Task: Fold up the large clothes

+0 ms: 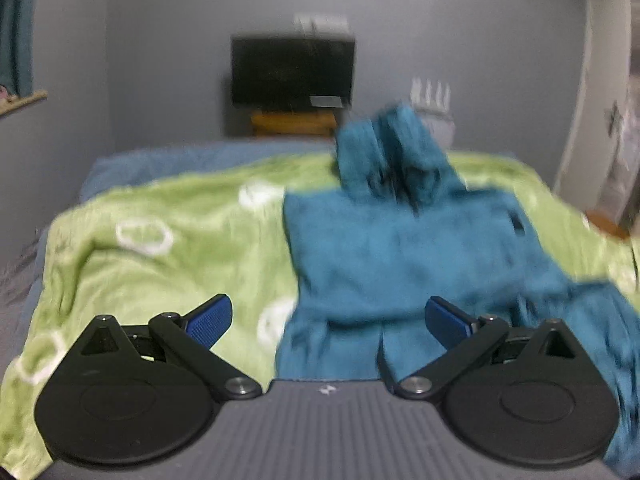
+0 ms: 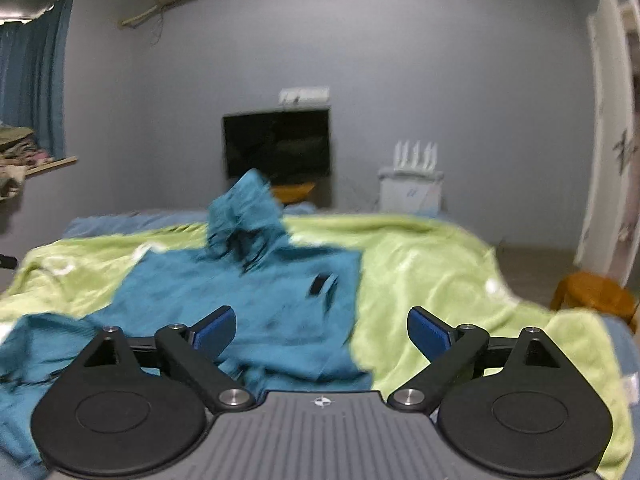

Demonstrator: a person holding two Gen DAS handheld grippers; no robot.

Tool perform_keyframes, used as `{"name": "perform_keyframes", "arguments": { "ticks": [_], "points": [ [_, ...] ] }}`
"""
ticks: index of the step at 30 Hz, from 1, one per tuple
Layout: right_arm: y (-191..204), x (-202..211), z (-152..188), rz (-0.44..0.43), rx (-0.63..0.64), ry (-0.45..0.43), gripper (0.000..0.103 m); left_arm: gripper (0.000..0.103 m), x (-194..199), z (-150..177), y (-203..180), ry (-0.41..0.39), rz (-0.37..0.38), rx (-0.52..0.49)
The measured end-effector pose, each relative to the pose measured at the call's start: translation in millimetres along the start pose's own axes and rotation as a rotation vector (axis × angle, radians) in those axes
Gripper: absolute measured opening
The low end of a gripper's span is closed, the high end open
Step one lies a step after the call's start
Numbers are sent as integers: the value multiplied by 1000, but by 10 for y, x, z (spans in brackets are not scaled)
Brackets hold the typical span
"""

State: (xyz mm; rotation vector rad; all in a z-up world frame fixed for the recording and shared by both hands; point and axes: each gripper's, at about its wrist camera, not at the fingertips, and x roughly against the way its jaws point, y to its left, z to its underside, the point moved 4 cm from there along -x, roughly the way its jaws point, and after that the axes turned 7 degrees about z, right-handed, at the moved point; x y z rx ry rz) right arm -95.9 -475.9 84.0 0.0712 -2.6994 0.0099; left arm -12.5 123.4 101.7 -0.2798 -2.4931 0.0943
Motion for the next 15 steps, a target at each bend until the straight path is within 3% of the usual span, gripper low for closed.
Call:
{"name": "perform_keyframes", "arguments": {
  "ticks": [5,11,15],
  "points": [
    [48,118,258,-81,9,165,94,103,148,511,73,198,89,58],
    [260,186,659,-156,53,335,87,103,267,989,-71,320,202,118],
    [331,165,946,-179,26,445,79,103,326,1082,-161,352,235,112]
  ]
}}
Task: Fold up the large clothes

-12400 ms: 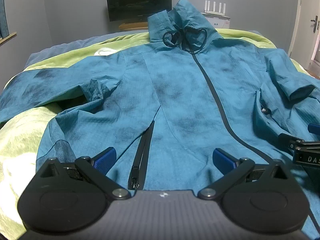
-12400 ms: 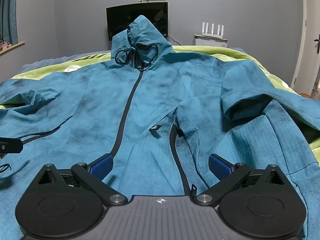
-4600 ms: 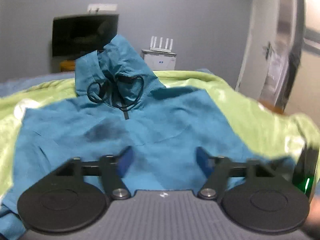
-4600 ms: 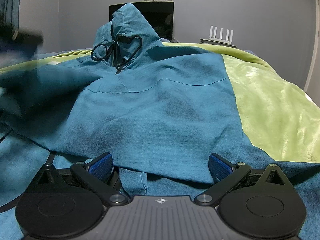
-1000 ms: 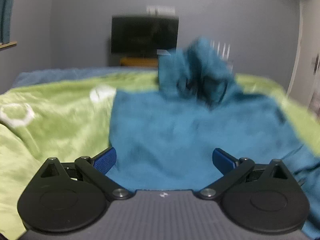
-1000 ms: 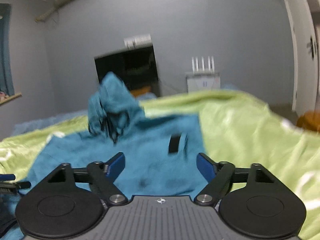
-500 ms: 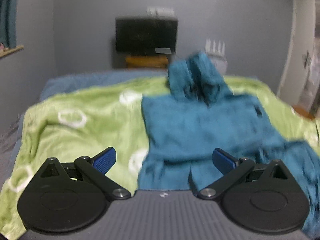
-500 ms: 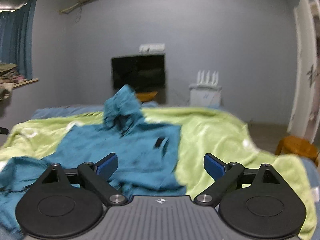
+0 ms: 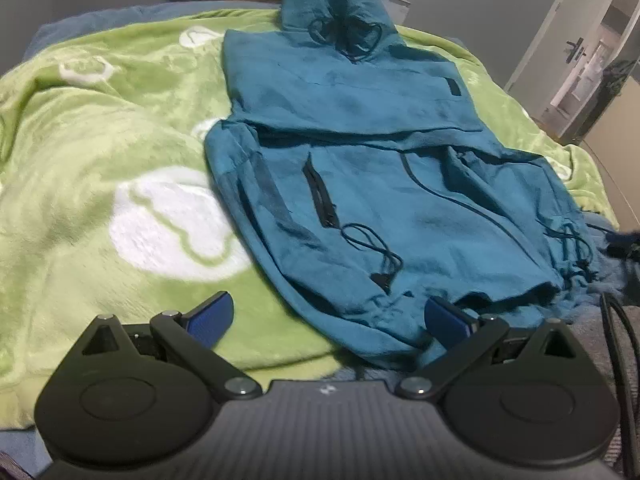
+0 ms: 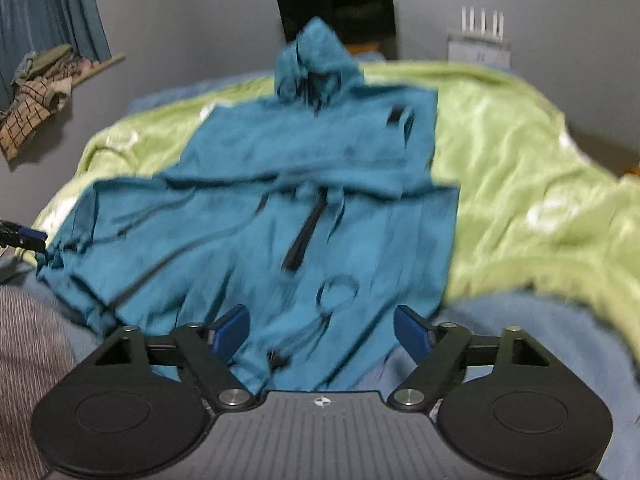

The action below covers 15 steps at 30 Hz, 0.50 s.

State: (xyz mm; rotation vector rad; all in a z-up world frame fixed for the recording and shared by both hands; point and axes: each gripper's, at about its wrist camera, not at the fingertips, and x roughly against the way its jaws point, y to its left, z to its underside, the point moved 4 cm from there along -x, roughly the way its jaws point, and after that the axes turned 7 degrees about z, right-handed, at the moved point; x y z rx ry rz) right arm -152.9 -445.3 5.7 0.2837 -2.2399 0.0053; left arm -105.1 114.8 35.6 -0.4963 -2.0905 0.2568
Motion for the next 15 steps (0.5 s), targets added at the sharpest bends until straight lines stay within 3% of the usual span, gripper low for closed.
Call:
{"name": "perform_keyframes", "arguments": {
  "ticks": [4,10,11,13,15],
  "points": [
    [23,-108,178,-44,-34,76,77,103,-24,65,-100,50,62,-4],
    [-29,-277,221,-67,-94,72,79,102,-180,7,-103,61,98,37],
    [-31,-300,211,-65,-88,66,77,101,-202,-18,-123,50,110,43],
    [-58,-381,197,-40,-86,69,55,95,-247,-53,-147,36,146,65],
    [-56,-416,164,-56,-90,71,54,91,-314,-66,-175,51,147,63]
  ]
}}
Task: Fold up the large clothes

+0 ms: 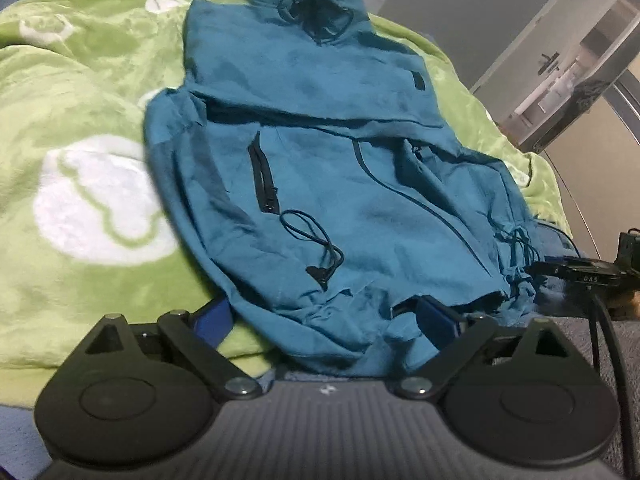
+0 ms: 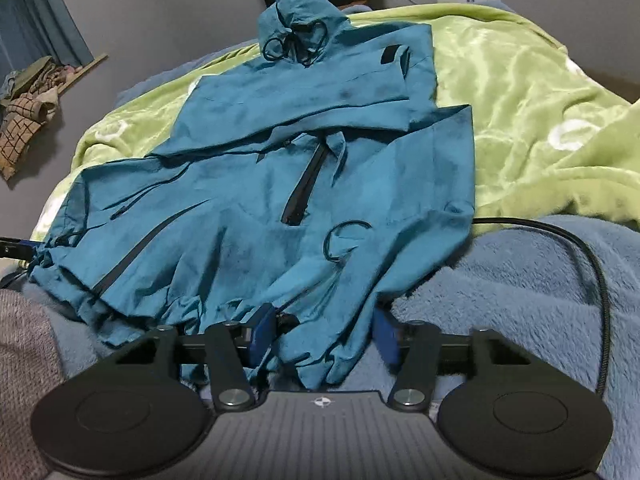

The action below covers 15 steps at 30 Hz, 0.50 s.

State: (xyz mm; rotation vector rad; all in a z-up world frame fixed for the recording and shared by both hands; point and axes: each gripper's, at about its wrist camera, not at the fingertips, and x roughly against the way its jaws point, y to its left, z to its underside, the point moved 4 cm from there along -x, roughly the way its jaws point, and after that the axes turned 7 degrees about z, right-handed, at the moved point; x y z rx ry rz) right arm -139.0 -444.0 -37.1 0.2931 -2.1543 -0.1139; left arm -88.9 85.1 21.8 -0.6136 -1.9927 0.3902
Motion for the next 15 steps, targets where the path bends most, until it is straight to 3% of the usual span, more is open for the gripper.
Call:
{"name": "perform_keyframes", "arguments": {
  "ticks": [2,5,6,7,10,15],
  "points": [
    [30,-6,-41,1,32,1,49,85,-88,4,-22,47,-33,-52],
    [34,3,-88,1,70,-4,39,60,-81,-31,3,46,-38,-68],
    [18,19,-118,17,76,-20,17,39,-39,-90,6,19,-10,-67],
    [3,56,-163,16,73,-44,12,32,-4,-155,17,-9,17,-61],
    [-34,183,-330,-30,37,-122,10,21,89,-456,51,-98,74,-32],
    [-3,339,-731,-58,48,-242,6,20,134,-954,135,-220,129,9]
  ]
}}
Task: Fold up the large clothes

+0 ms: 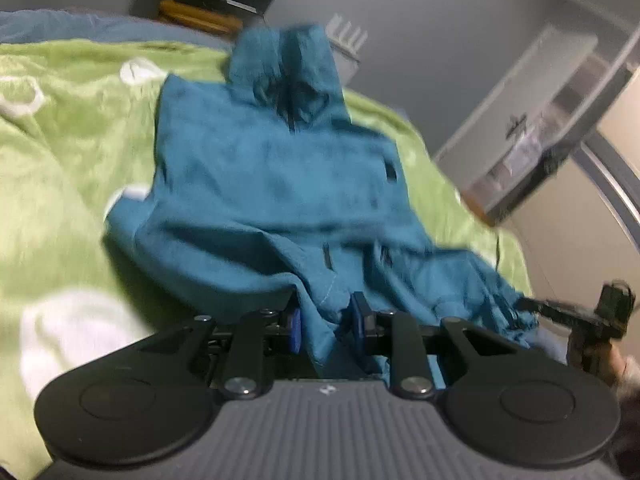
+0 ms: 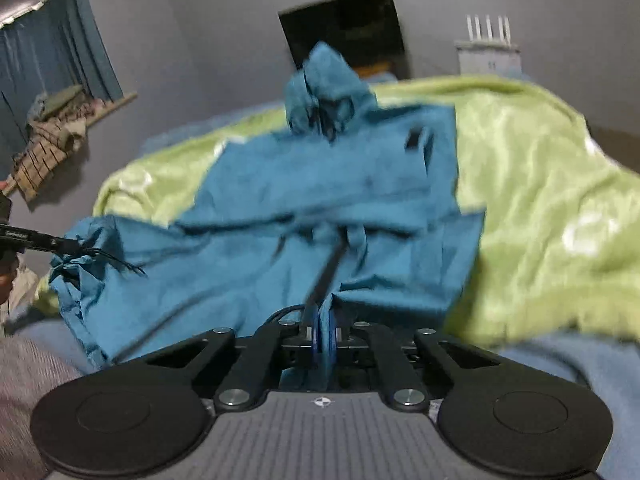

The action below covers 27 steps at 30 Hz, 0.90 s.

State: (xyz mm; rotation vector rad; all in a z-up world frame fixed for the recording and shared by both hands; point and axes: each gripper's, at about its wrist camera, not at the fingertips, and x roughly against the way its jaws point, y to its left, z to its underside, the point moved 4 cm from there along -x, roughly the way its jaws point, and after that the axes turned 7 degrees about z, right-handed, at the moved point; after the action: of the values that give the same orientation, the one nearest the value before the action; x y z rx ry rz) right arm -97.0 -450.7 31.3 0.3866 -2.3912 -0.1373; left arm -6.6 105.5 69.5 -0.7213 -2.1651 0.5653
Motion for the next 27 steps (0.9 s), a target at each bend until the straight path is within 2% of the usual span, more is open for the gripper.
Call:
{"name": "perform_keyframes", "arguments": {
  "ticks": [7,10,14,17,20,23,24,25,26,27],
  "points": [
    [-193,-169,-760,-18,-61,-149,5,20,-229,-605,239,-117,-19,44],
    [-345,-391,-1088,-15,-114,-193,5,20,-349,-872,367,-191,-72,41],
    [-477,-799,-1493,40,-144,-246,5,20,-602,-1242,606,-256,-109,71],
    [-552,-1153,-1740,88,-159,-282,5,20,-839,-1534,723,-277,-154,43],
    [-667,-1542,-1906,143,-214,-298,5,23,-1093,-1789,912,-302,-180,114],
    [-836,-1870,-1979,247,-248,-343,10,29,-1257,-1972,1157,-331,-166,246],
    [-915,-1955,-2003,274,-269,-351,17,34,-1285,-2003,1219,-337,-167,268],
    [-991,-2023,-2019,273,-293,-351,28,42,-1292,-2007,1252,-341,-177,260],
    [-1045,-2082,-2010,264,-304,-348,30,47,-1296,-2018,1279,-346,-207,229],
    [-1085,-2160,-2003,262,-298,-337,31,66,-1292,-2032,1298,-351,-265,177]
  ]
}}
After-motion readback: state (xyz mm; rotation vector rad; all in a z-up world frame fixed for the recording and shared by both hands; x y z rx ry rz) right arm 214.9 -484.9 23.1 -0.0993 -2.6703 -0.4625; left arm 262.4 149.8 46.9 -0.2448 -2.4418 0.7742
